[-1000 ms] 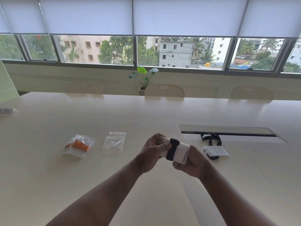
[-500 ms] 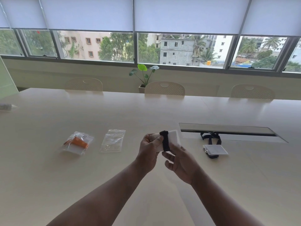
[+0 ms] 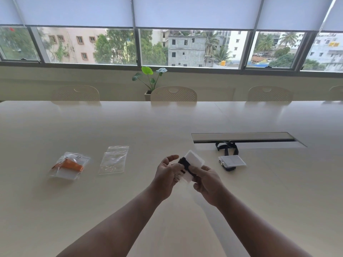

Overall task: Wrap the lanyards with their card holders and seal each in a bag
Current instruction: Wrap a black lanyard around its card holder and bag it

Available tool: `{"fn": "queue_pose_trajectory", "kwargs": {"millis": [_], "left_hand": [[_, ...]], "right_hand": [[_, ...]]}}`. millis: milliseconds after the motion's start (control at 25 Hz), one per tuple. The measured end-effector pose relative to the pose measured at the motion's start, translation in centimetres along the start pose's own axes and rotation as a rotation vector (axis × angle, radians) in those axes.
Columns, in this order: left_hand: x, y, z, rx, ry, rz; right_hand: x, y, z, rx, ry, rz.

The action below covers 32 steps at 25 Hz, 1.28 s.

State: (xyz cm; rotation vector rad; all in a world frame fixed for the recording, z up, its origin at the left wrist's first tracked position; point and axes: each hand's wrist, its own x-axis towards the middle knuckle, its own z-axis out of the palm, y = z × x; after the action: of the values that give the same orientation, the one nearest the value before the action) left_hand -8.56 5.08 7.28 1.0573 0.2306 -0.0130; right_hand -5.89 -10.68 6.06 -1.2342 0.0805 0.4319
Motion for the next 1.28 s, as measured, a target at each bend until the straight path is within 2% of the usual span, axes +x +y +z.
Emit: {"fn": "queue_pose_trajectory", "kwargs": {"millis": [200, 400, 520, 720, 880, 1040, 1160, 1280], "left_hand": [[1.2, -2.7, 1.2, 0.092, -0.078, -0.077], [2.5, -4.5, 2.2, 0.207, -0.03, -0.112], [3.6, -5.2, 2.3, 0.418, -0.003, -0.047], [5.0, -5.7, 2.3, 0.723, -0.001, 0.111], [5.7, -6.2, 1.7, 0.807, 0.002, 0.209], [5.5, -6.7, 1.6, 0.826, 0.031, 0.267], [5.3, -7.2, 1.9, 0.942, 0.071, 0.364], [5.0, -7.3, 2.2, 1.044, 0.043, 0.443]], "right_hand": [[0.3, -0.1, -3.2, -0.044, 0.112, -0.013], [0.9, -0.3, -5.2, -0.125, 0.207, -0.121], [1.6, -0.4, -5.9, -0.191, 0.233, -0.2], [3.5, 0.2, -6.8, -0.486, 0.238, -0.332], [4.7, 0.8, -7.6, -0.54, 0.206, -0.364], [5.3, 1.7, -7.9, -0.639, 0.282, -0.363], [5.6, 1.9, -7.7, -0.826, 0.357, -0.357], [5.9, 2.0, -7.6, -0.973, 0.401, -0.371]]}}
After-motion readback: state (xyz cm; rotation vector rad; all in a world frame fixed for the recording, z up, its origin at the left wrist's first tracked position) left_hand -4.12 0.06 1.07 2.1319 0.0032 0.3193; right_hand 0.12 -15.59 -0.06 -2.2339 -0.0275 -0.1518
